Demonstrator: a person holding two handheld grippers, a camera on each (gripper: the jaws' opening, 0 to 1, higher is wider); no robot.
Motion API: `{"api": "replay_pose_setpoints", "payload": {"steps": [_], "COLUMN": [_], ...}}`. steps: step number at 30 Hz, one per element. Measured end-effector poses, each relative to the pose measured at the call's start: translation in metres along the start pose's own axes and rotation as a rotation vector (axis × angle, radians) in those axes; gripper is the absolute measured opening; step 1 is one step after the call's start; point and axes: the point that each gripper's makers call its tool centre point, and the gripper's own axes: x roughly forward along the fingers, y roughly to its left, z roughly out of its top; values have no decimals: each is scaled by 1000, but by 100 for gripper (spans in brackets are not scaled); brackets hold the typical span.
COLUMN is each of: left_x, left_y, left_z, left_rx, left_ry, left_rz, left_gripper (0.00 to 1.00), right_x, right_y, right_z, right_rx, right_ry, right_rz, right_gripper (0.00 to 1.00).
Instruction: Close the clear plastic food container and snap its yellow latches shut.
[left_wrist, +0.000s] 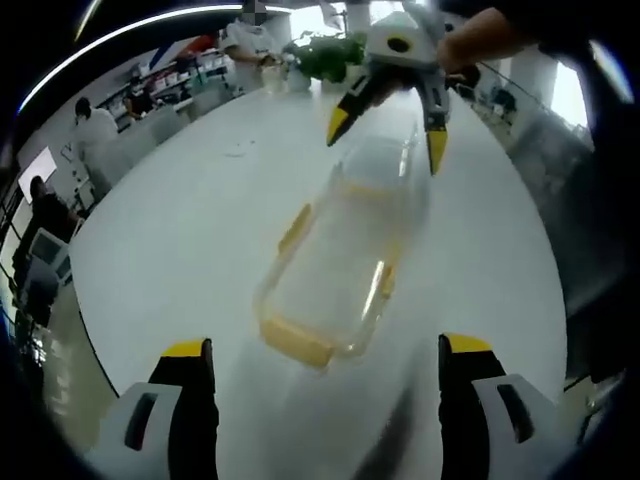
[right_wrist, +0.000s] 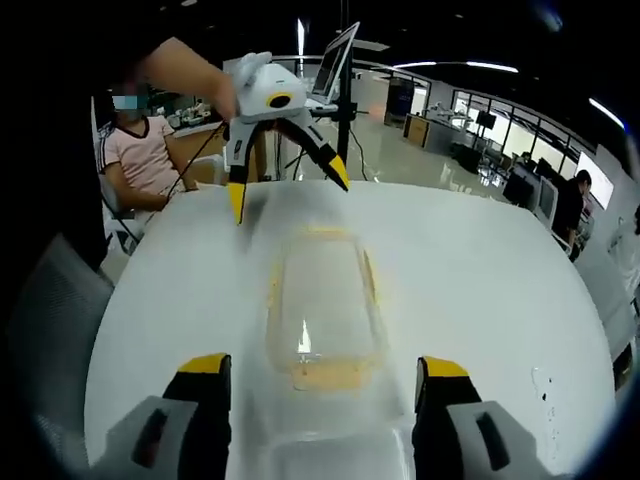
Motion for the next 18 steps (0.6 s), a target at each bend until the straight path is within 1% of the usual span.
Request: {"api": "replay_pose_setpoints", "payload": {"steps": [2,3,4,6,7,8,10,11,12,13,15,17,18], "left_x": [1,4,5,10,11,13,16,16,16,16,18,22,22], "left_y": [-1,0,1,4,5,6,11,13,13,14,13,12,11], "left_z": [-4,-10,-14,-16,-16,-17,-18,-18,-18,-18,-19,-21,-21], "left_rx": [34,54,66,65,60,62,64,56,60,76,90,103,101], "left_ry": [14,41,54,53,48,50,53,49,51,53,63,74,77], "left_rz": [-38,-62,-79,-104,-113,-117,-120,-130,-147,-148,-170,-181,-192], "left_gripper": [89,86,83,82,82,82,81,78,75,71,68,67,64], "right_x": [3,6,9,14,17,19,23,25,26,27,29,30,31], "right_y": [0,-1,-1,0,-2,-3,-5,-4,-4,-5,-5,-6,-5], "right_z": [-4,-8,-10,-13,-13,-14,-18,-18,-19,-20,-19,-21,-23], "right_rx": [-8,-21,-27,-13,-4,7,14,6,-20,-29,-23,-18,-23], "right_ry": [30,52,66,91,94,103,132,136,154,170,164,178,189], "right_rz": [18,22,31,50,48,46,32,34,36,32,44,59,71], "right_gripper": [69,69,67,62,59,59,62,63,61,57,54,51,50]}}
